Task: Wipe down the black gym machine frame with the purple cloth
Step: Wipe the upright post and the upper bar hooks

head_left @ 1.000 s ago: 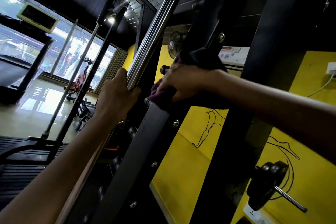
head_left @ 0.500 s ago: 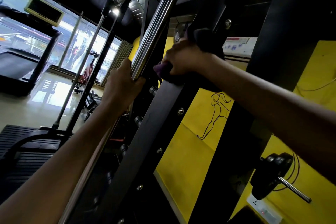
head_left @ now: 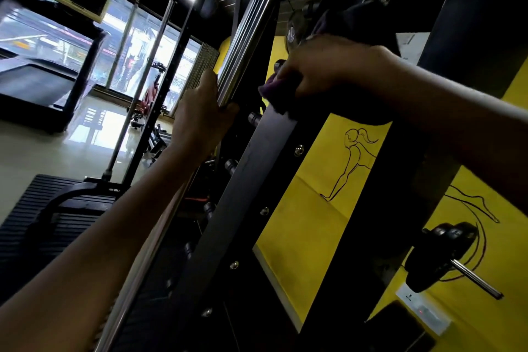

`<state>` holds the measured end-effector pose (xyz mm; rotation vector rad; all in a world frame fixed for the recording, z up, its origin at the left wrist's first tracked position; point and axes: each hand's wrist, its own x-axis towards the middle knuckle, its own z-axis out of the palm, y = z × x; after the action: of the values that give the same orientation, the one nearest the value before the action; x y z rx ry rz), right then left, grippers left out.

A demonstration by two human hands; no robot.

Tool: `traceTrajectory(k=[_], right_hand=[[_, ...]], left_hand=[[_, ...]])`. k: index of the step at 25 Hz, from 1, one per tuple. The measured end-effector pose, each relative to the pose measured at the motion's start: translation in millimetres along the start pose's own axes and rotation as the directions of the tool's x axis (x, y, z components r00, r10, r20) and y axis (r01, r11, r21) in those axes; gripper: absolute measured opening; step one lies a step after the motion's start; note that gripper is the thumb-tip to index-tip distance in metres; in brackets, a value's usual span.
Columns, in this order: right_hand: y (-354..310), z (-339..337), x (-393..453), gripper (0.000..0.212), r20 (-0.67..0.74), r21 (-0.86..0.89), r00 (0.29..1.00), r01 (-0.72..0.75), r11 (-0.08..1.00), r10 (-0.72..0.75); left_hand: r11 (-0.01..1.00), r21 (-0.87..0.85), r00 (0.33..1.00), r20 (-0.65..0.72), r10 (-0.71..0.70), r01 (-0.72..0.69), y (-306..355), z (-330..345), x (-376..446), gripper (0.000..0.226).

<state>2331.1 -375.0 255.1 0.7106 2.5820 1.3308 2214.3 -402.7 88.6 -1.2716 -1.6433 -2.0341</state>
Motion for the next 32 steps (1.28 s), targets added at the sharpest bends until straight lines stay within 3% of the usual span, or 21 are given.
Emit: traceTrajectory(k=[3,8,12,15,19,23,27,29,32], right_hand=[[-23.6,25.6,24.8,0.035,-0.048,-0.133,0.999,-0.006,0.991,-0.001],[-77.7,64.0,43.1,0.042,0.126,-0.286,0.985,0.146,0.947,-0.114],[-72.6,65.2,17.6,0.036,0.216,-0.054,0.932,0.308,0.950,-0.290],[-43.0,34.7,2.8,0.037,0.225,0.067,0.947,0.221,0.973,-0.231],[-35.3,41.2,23.4,0.034,0.122,0.040,0.987,0.101,0.994,-0.106],[-78.9,71.3,38.1,0.034,0.032,-0.173,0.992,0.122,0.977,-0.118],[-121.0,111.9,31.8,0.035,0.120,-0.185,0.944,0.327,0.927,-0.309],[-115.6,108.4,21.4,0.034,0.168,-0.077,0.900,0.418,0.905,-0.402],[-90.5,73.2,6.8,0.042,0.289,0.029,0.868,0.414,0.910,-0.404]], left_hand=[[1.000,0.017,1.000,-0.013,-0.004,0.005,-2.3,0.7,-2.1,0.028],[0.999,0.049,1.000,0.003,-0.019,0.018,-2.7,-2.5,-5.3,0.025],[0.996,0.093,1.000,0.022,-0.020,0.018,-5.4,-3.4,-6.6,0.026],[0.999,0.048,0.999,0.045,-0.016,0.014,-10.3,-3.0,-9.0,0.028],[0.999,0.037,1.000,0.013,0.002,-0.003,-14.6,-1.0,-15.8,0.026],[1.000,-0.022,1.000,0.005,0.020,-0.019,-20.5,-3.0,-21.7,0.029],[0.998,0.063,0.999,0.029,-0.023,0.021,-23.7,-3.3,-27.7,0.028],[0.998,0.042,0.999,0.032,-0.039,0.038,-27.7,-3.5,-28.0,0.029],[0.999,0.011,0.997,0.063,-0.033,0.032,-32.5,-2.6,-30.5,0.031]])
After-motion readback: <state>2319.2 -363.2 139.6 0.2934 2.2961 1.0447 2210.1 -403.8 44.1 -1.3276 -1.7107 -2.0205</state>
